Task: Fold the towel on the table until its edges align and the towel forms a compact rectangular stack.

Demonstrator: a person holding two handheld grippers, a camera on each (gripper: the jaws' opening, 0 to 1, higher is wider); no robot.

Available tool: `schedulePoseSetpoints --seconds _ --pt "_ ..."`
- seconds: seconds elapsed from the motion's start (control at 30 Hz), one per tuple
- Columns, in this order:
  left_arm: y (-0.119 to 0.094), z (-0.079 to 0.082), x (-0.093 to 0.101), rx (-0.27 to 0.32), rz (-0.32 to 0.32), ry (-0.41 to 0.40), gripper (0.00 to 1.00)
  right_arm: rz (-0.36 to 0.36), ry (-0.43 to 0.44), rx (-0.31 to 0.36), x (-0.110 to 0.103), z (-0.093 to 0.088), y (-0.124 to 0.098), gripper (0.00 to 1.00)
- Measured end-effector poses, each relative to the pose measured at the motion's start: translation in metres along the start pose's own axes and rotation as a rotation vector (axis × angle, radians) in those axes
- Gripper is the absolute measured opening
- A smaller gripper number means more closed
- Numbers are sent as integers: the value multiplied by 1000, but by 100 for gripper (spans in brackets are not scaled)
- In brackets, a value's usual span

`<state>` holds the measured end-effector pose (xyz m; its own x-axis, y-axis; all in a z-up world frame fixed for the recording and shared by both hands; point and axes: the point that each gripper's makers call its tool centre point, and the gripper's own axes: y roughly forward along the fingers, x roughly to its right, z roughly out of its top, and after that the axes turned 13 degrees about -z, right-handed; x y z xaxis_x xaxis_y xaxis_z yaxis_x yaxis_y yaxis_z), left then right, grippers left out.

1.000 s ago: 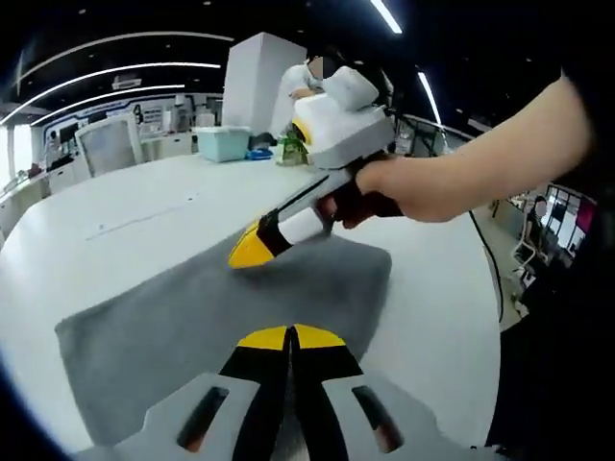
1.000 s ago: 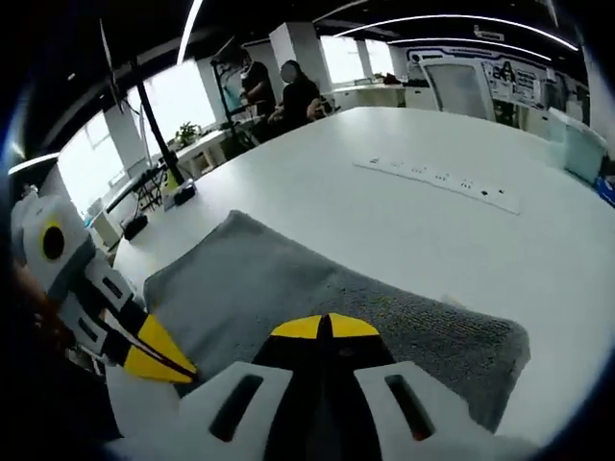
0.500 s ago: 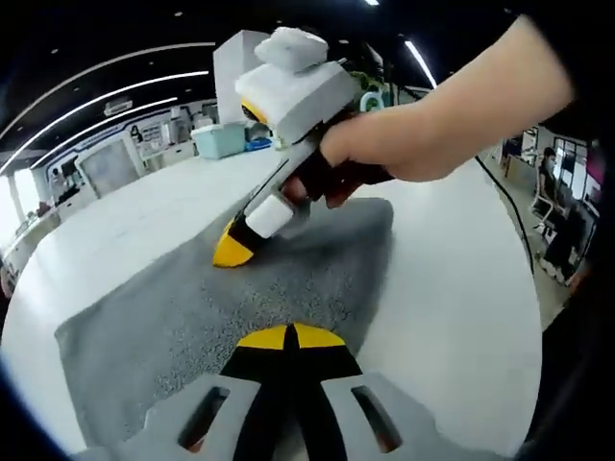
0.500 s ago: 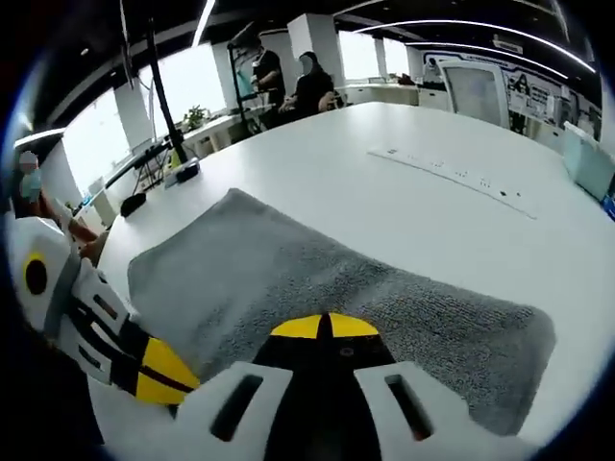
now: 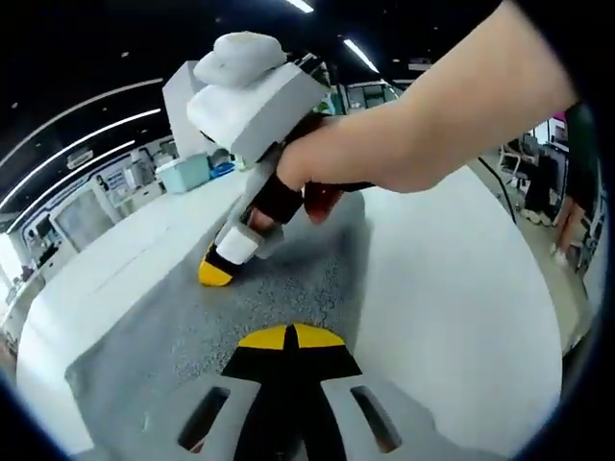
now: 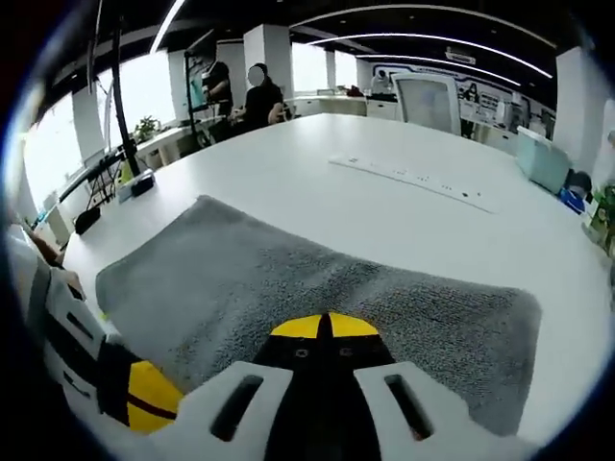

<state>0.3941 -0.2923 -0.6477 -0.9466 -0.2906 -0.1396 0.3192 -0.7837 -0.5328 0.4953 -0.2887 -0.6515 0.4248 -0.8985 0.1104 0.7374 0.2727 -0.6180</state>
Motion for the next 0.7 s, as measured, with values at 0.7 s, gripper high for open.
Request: schedulePoseSetpoints --seconds 0.7 --pt "-11 -6 2 -194 91 259 0 -35 -25 -63 -5 -4 -5 0"
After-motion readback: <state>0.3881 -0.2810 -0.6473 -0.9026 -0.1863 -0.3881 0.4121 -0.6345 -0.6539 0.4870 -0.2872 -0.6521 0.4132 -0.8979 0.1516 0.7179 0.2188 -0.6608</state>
